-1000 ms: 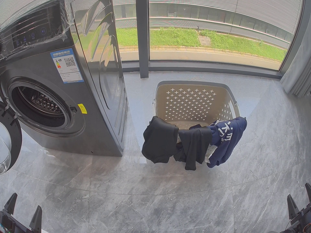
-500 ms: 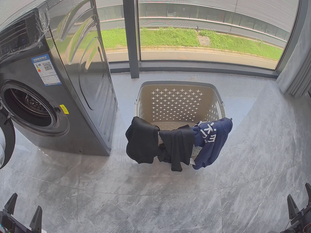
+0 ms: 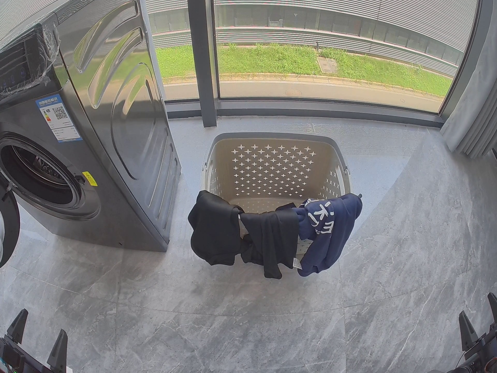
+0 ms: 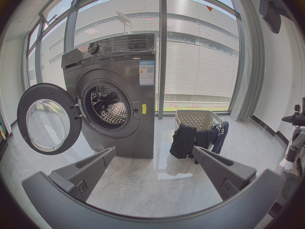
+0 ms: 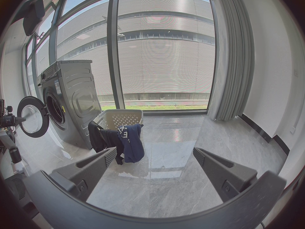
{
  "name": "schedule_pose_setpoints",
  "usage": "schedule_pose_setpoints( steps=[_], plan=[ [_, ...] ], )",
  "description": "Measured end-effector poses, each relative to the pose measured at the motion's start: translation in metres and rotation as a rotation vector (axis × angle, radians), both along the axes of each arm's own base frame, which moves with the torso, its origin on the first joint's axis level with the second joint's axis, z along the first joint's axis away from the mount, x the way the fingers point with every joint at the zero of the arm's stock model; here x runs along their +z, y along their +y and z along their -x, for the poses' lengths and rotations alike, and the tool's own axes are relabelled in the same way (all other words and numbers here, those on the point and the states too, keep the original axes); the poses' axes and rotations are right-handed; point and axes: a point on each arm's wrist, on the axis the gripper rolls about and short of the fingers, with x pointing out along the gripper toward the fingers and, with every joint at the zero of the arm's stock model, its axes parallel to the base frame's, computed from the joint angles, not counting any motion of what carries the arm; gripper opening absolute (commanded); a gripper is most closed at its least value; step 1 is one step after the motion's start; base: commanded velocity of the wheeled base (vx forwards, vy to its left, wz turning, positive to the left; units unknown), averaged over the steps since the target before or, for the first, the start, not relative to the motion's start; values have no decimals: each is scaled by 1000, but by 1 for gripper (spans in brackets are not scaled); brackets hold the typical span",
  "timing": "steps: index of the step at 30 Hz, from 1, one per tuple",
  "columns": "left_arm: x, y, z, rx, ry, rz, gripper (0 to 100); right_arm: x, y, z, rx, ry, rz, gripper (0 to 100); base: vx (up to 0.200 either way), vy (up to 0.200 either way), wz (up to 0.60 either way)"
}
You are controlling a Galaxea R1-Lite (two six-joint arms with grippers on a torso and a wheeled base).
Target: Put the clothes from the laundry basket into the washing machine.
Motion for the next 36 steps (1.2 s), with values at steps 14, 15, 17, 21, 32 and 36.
schedule_pose_setpoints(
  steps=[14,15,17,21,32,36],
  plan=[
    [0,0,0,0,0,-1,100,0,0,0,1,0,1,100,114,0,0],
    [0,0,0,0,0,-1,100,0,0,0,1,0,1,100,0,0,0],
    [0,0,0,0,0,-3,100,0,0,0,0,0,1,100,0,0,0],
    [0,0,0,1,0,-4,100,0,0,0,0,0,1,100,0,0,0],
    [0,0,0,0,0,-3,100,0,0,0,-4,1,-8,100,0,0,0],
    [0,0,0,0,0,-4,100,0,0,0,-4,-4,-9,100,0,0,0]
  ],
)
